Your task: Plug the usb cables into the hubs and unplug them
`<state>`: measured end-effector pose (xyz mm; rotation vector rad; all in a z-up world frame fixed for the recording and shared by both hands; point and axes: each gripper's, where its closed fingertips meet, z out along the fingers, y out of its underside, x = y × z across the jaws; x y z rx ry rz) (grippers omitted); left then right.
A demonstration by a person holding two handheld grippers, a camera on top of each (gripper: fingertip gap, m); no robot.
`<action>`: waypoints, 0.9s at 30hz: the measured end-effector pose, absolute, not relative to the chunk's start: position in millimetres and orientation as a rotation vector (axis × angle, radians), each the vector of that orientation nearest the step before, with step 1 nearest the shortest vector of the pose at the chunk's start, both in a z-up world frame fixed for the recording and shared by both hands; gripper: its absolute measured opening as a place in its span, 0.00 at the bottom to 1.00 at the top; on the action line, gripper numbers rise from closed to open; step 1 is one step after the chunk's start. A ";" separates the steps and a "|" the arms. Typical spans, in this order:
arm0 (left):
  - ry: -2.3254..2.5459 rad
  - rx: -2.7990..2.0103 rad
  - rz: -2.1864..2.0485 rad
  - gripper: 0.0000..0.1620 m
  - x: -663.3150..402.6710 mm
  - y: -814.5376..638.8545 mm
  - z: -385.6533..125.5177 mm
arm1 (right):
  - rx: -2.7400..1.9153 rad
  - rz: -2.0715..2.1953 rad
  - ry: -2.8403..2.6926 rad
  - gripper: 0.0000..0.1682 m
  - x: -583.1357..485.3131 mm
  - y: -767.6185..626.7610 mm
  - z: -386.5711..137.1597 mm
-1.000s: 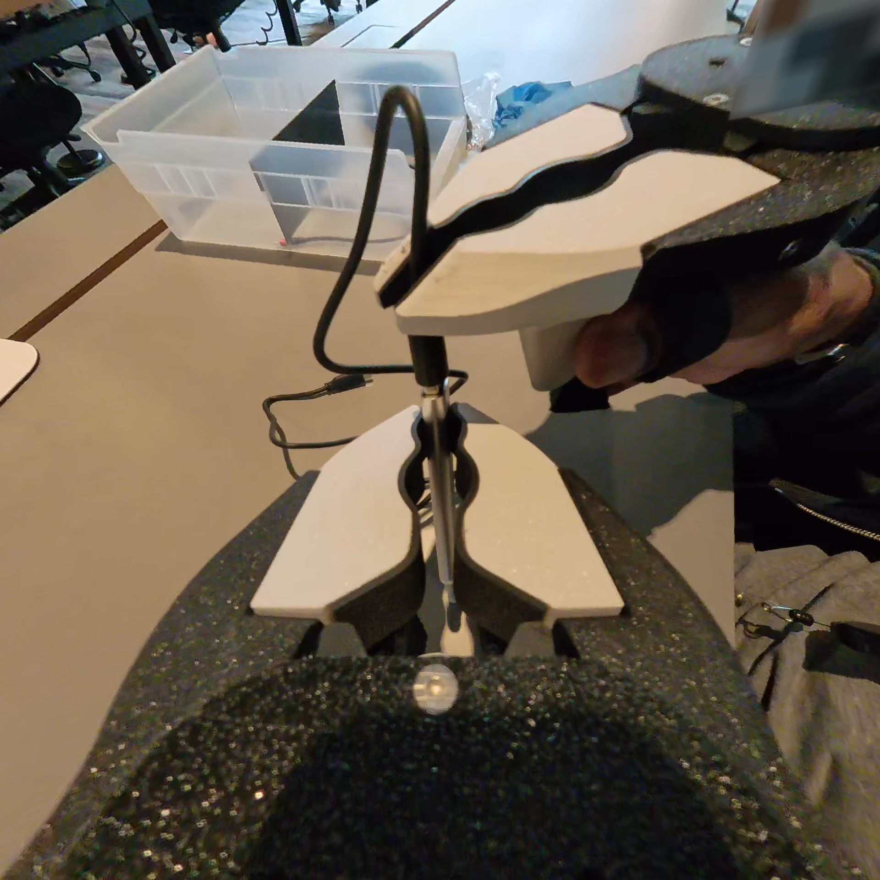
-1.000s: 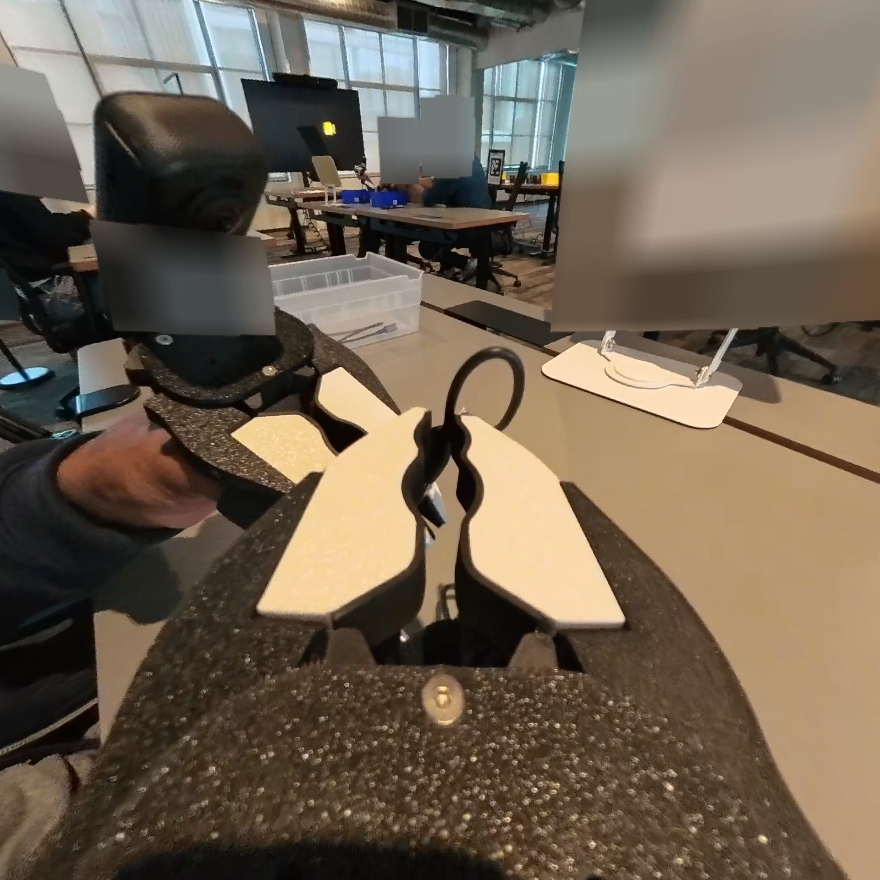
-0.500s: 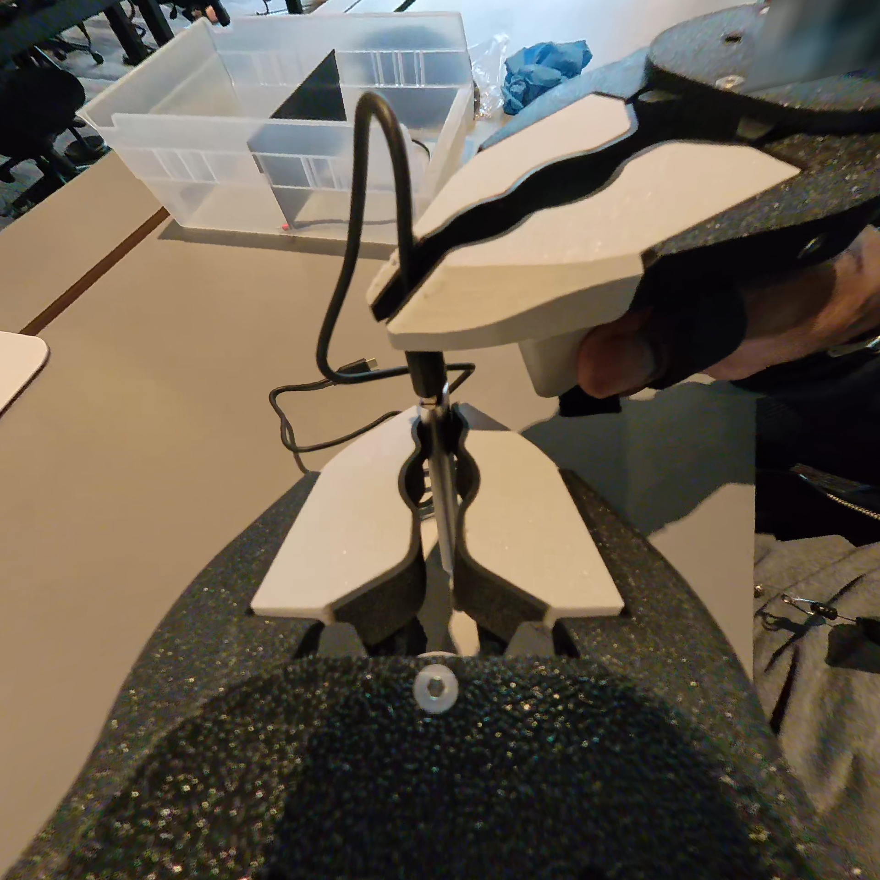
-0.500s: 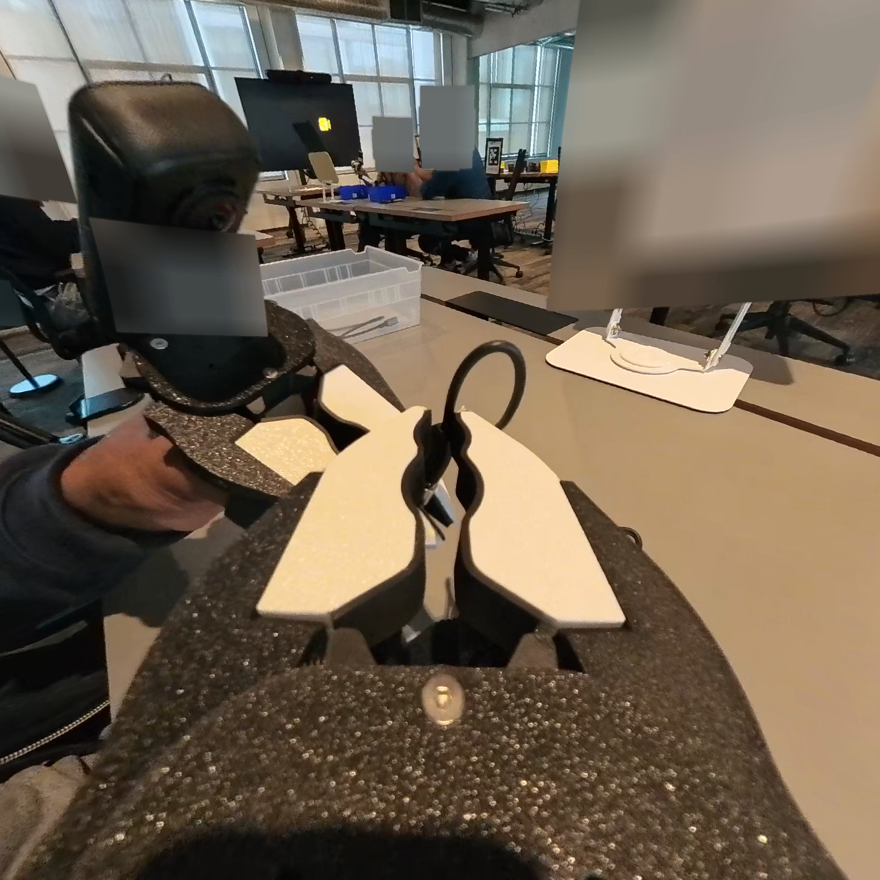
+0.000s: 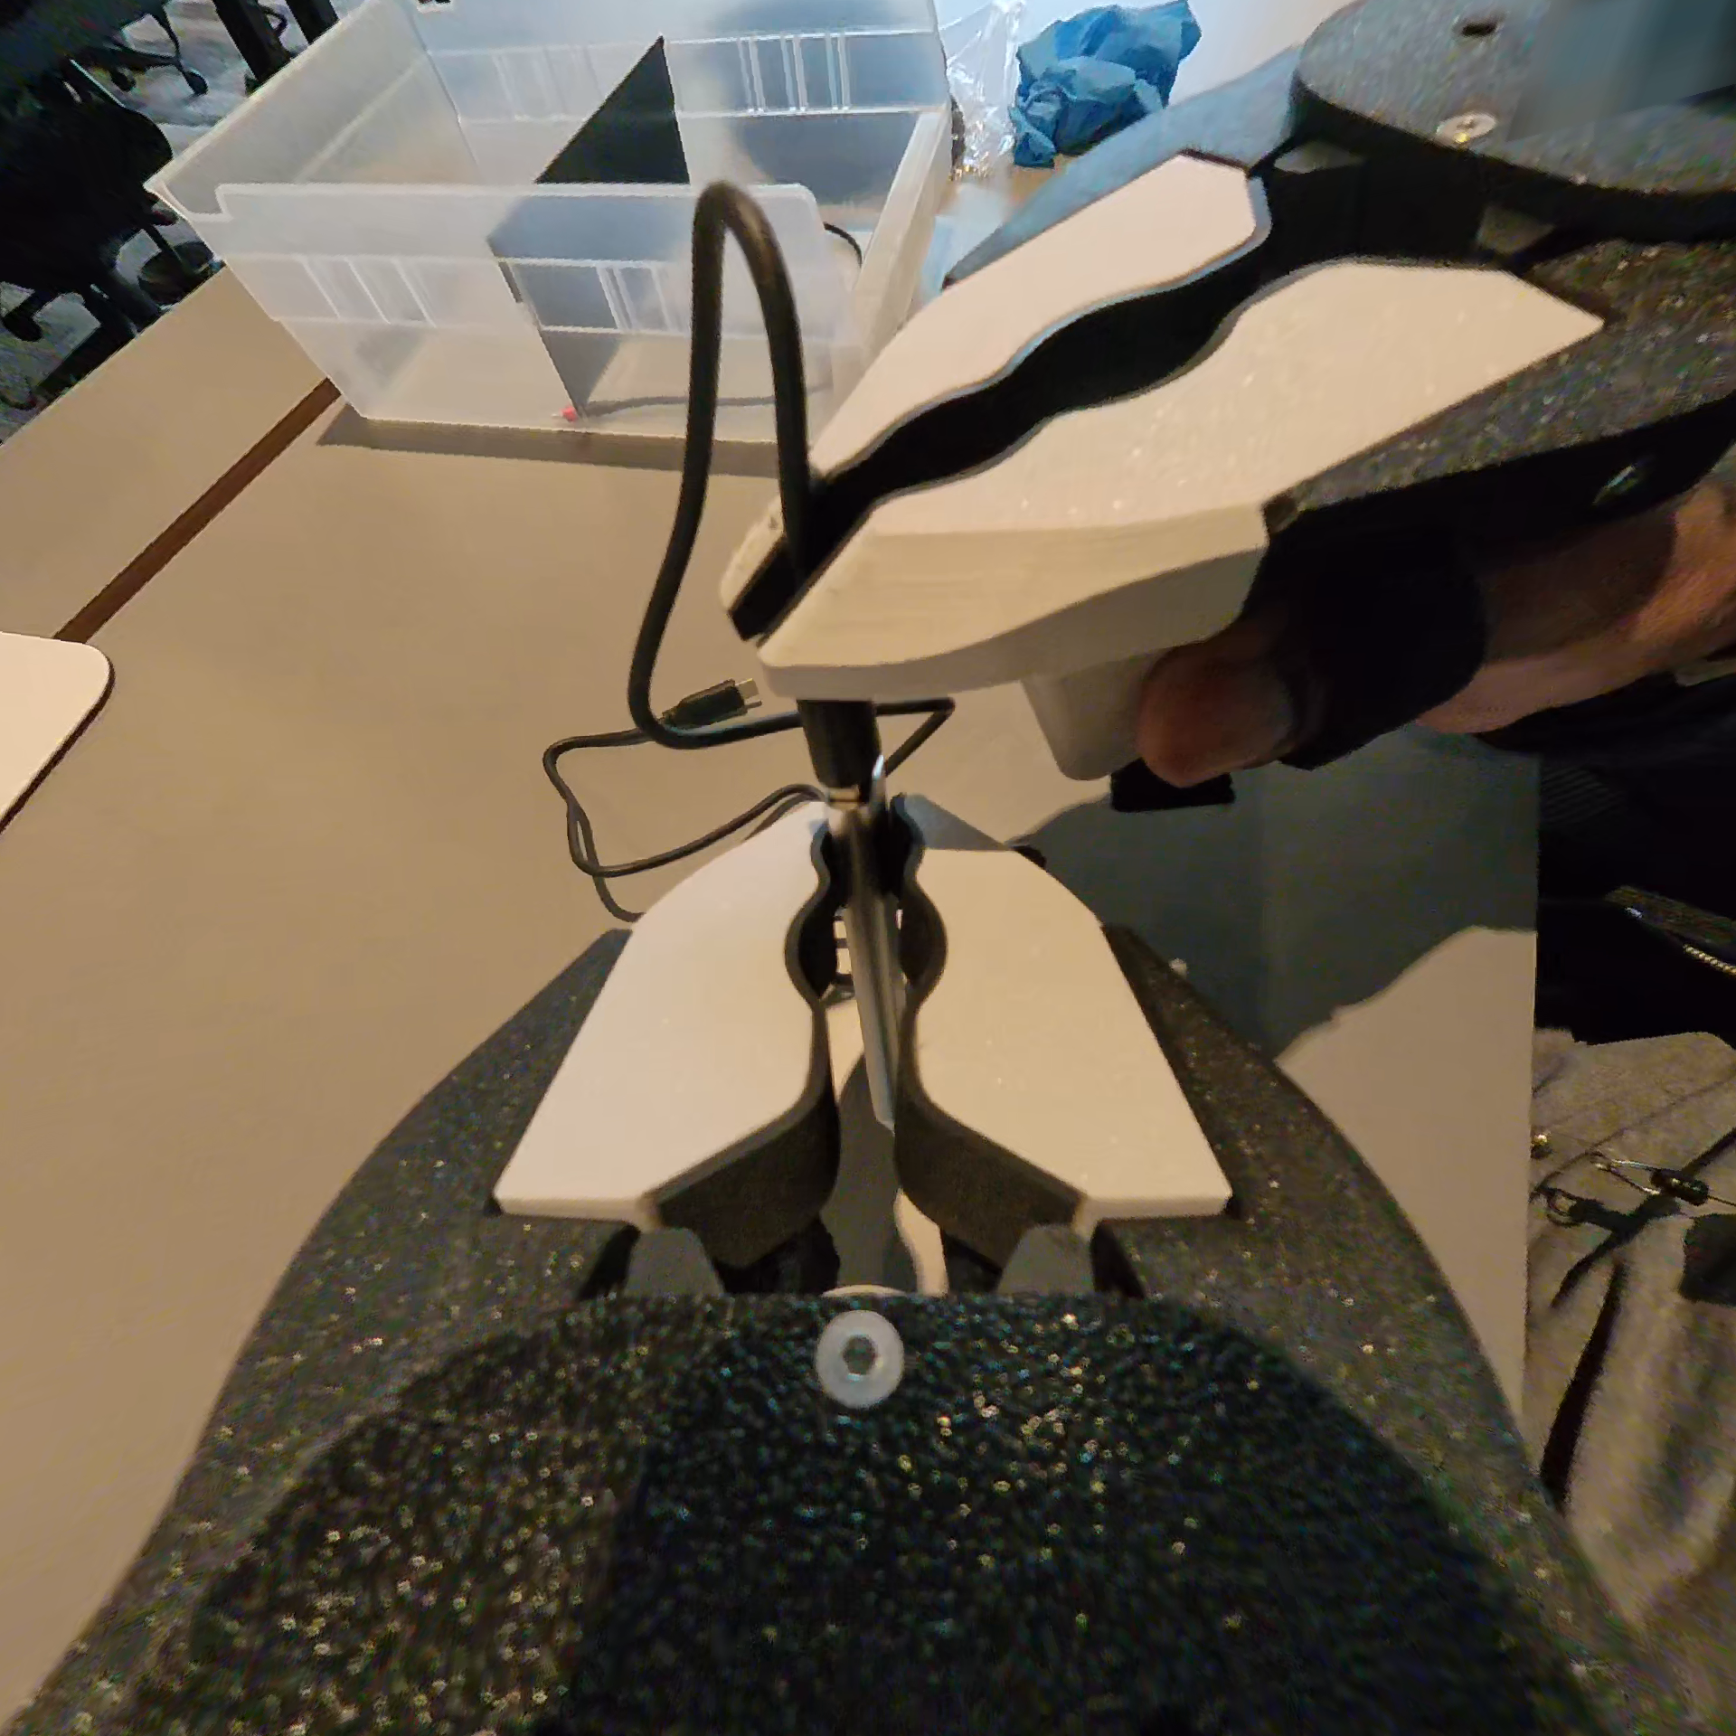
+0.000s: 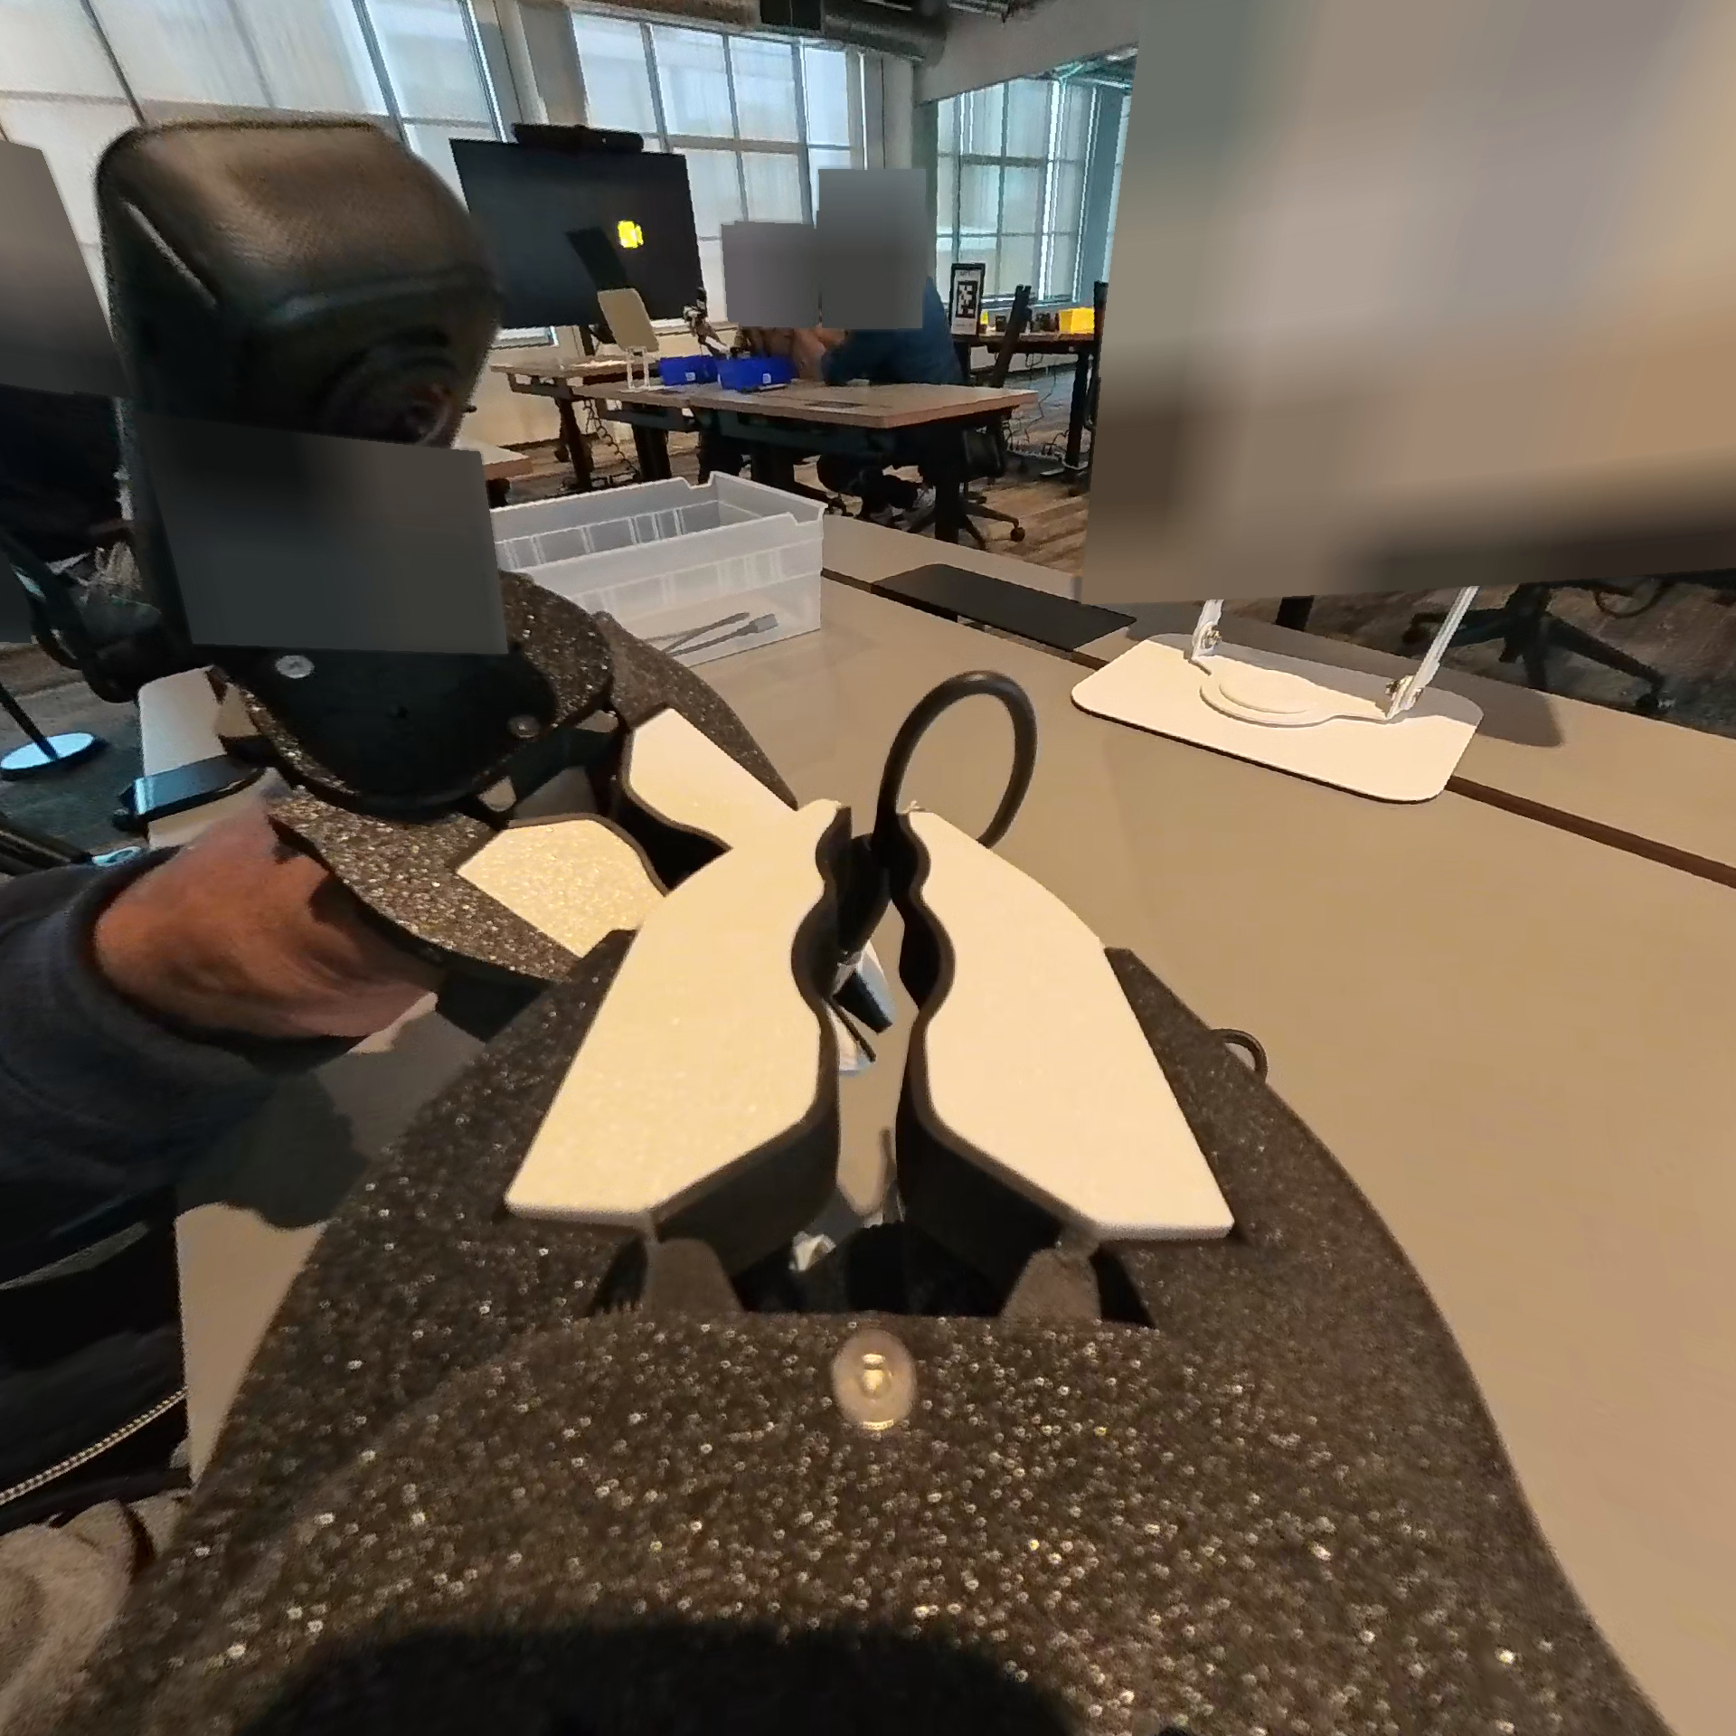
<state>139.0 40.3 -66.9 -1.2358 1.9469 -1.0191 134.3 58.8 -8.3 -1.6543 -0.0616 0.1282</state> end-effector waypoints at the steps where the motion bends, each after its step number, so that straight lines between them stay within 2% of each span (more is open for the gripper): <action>1: 1.947 -1.235 -1.019 0.04 139.0 40.2 -67.0 | -1.655 0.128 -0.063 0.05 134.1 58.9 -8.4; 27: 1.949 -1.210 -0.995 0.04 139.1 40.5 -68.4 | -1.659 0.120 -0.078 0.05 131.6 57.9 -9.9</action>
